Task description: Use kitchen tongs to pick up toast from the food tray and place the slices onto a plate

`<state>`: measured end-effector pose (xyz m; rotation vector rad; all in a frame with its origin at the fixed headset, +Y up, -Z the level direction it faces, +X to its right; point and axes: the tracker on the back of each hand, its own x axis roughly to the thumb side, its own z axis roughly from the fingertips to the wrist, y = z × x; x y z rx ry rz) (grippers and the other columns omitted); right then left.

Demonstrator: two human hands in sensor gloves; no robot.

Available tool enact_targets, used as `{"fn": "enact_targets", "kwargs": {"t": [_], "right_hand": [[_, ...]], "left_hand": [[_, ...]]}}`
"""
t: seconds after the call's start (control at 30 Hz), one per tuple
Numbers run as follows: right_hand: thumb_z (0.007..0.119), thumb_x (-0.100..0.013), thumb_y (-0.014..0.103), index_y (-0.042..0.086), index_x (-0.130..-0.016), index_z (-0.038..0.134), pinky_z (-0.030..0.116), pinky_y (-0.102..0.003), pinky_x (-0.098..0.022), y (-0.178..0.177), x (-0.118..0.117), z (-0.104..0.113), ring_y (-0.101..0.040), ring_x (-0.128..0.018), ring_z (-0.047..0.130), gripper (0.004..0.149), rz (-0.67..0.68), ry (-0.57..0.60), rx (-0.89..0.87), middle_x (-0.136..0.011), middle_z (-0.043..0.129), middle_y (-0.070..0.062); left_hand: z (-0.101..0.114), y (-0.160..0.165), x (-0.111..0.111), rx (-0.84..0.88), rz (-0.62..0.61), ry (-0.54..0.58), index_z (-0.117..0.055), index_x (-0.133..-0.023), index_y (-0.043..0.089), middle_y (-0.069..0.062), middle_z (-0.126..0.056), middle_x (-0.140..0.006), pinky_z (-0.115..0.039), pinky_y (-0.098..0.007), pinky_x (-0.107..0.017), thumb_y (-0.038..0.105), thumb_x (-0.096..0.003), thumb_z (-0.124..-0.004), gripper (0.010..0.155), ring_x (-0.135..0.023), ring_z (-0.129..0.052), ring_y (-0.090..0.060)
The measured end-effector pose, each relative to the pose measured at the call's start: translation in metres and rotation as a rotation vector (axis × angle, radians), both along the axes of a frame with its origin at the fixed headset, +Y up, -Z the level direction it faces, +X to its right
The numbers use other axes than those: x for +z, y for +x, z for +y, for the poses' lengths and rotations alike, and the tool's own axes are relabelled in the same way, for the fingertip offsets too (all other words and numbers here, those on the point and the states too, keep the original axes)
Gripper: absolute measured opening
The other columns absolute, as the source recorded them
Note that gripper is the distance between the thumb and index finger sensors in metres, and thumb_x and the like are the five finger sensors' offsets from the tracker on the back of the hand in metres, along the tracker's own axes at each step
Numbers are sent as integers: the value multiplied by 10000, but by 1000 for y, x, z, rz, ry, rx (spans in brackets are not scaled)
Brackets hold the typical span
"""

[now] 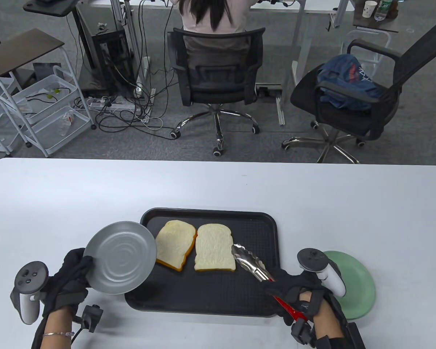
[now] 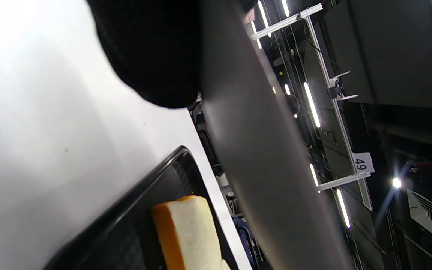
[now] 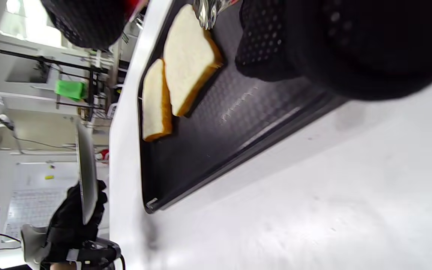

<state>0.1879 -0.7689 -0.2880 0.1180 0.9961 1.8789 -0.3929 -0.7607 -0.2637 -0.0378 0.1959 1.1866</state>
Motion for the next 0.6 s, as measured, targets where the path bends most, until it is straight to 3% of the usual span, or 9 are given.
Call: {"fn": "enact_targets", "kwargs": {"t": [0.33,0.6], "right_hand": [[680,-473,540,-110,-964,284,874,-426,-104,-3,5,-20,-388,-300,887,906,18,-180,-19,-683,672,-434],[649,-474,547,-117,-953,344,881,-414,-77,-26,-16,-24,-374,-260,902,874,26,-216,23,-638,716,-428]], "left_hand": [[-1,0,-2,-9,-10,-11,-484,-1128,-2,-194,-875,-866,-962,-191,-376,254,-703,-624,515,-528,-1042,-238],[-3,6,-4,-27,-32,-29,-484,-1128,0,-194,-875,-867,-962,-191,-376,255,-703,-625,515,-528,-1042,-237]]}}
